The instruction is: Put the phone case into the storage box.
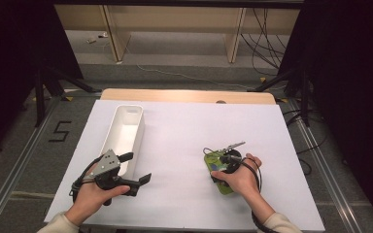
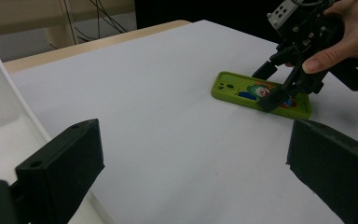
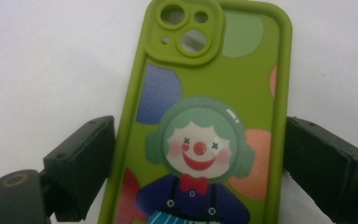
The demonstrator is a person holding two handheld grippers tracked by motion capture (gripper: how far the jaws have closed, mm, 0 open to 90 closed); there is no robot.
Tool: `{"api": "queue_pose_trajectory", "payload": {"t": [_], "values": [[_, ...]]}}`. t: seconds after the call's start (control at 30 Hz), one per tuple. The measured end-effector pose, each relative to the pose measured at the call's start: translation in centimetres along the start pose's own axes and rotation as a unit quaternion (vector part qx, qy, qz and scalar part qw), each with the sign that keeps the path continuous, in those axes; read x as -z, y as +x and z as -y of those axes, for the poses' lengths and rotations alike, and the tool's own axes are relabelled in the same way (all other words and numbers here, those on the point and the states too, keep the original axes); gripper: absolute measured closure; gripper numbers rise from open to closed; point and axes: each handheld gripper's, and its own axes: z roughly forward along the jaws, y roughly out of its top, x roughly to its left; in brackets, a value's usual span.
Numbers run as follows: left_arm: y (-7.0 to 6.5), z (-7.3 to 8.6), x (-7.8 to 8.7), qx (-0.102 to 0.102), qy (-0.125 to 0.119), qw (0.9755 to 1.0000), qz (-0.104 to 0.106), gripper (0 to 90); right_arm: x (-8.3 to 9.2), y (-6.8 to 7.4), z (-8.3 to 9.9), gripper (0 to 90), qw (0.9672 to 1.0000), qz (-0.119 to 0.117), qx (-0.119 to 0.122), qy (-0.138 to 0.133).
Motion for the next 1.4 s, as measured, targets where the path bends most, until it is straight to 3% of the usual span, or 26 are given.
{"api": "queue_pose_trajectory", "payload": {"t": [0.6,1.4], "values": [[0.0,0.0,0.0,-0.001,0.0,1.0,0.001,3.1,-0.3,0.4,-1.3,11.5,0.9985,0.015,0.012,0.051],[0.0,0.0,0.0,0.0,0.001,1.0,0.002,3.5,-0.5,0.7,-2.2,11.9,0.9962,0.029,0.019,0.08]]}}
